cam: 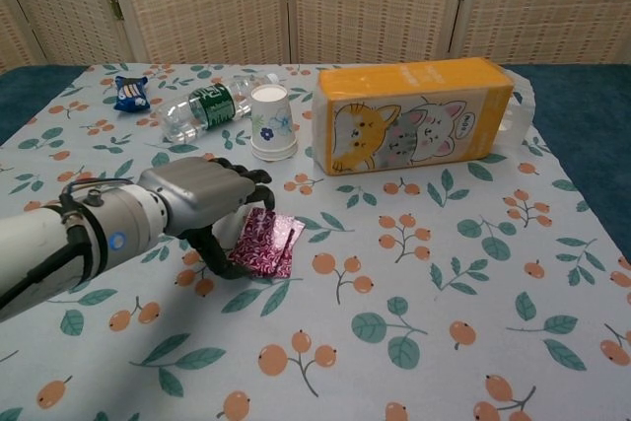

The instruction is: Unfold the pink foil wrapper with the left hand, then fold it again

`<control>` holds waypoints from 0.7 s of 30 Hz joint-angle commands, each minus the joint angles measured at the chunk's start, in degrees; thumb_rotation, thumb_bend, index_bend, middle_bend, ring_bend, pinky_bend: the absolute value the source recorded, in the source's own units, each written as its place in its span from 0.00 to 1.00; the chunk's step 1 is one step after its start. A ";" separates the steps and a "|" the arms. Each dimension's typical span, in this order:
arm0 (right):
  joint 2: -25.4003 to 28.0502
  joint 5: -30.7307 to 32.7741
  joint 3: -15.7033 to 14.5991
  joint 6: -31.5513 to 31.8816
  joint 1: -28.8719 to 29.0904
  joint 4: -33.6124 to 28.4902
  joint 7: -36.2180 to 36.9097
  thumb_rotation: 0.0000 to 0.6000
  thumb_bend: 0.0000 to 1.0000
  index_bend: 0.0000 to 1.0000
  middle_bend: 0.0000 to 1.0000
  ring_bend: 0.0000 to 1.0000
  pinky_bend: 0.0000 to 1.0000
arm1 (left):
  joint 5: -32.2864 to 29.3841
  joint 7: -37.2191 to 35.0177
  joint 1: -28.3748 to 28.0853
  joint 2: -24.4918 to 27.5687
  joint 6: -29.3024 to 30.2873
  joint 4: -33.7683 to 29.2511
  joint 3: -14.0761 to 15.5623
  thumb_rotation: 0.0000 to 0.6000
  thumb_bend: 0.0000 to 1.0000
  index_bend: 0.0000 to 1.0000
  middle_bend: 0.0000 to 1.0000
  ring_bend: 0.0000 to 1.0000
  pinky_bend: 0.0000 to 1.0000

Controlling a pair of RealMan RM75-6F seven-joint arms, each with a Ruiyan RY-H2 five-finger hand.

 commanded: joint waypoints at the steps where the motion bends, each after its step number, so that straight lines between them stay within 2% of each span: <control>1: 0.00 0.01 0.01 0.00 -0.03 0.07 0.06 1.00 0.45 0.00 0.07 0.00 0.00 | -0.67 0.29 -0.19 -0.11 0.08 0.00 -0.06 0.80 0.30 0.17 0.00 0.00 0.00; 10: 0.12 -0.13 0.02 0.03 -0.02 0.01 0.08 1.00 0.45 0.00 0.07 0.00 0.00 | -0.96 -0.85 0.07 0.67 0.86 -1.50 -0.44 0.80 0.29 0.11 0.00 0.00 0.00; 16: 1.09 -0.89 -0.05 -0.16 0.30 -0.61 0.50 1.00 0.45 0.00 0.07 0.00 0.00 | 2.65 -8.48 3.73 6.67 3.86 -6.73 -1.74 0.81 0.28 0.12 0.00 0.00 0.00; 18: 1.59 -1.21 -0.13 -0.50 0.52 -0.80 1.05 1.00 0.45 0.00 0.07 0.00 0.00 | 4.40 -11.79 5.45 9.24 5.09 -8.22 -2.12 0.84 0.28 0.12 0.00 0.00 0.00; 21: 2.46 -1.83 -0.31 -1.32 1.08 -1.16 1.67 1.00 0.45 0.00 0.07 0.00 0.00 | 7.37 -16.61 8.56 13.52 7.95 -10.34 -2.39 0.96 0.29 0.14 0.00 0.00 0.00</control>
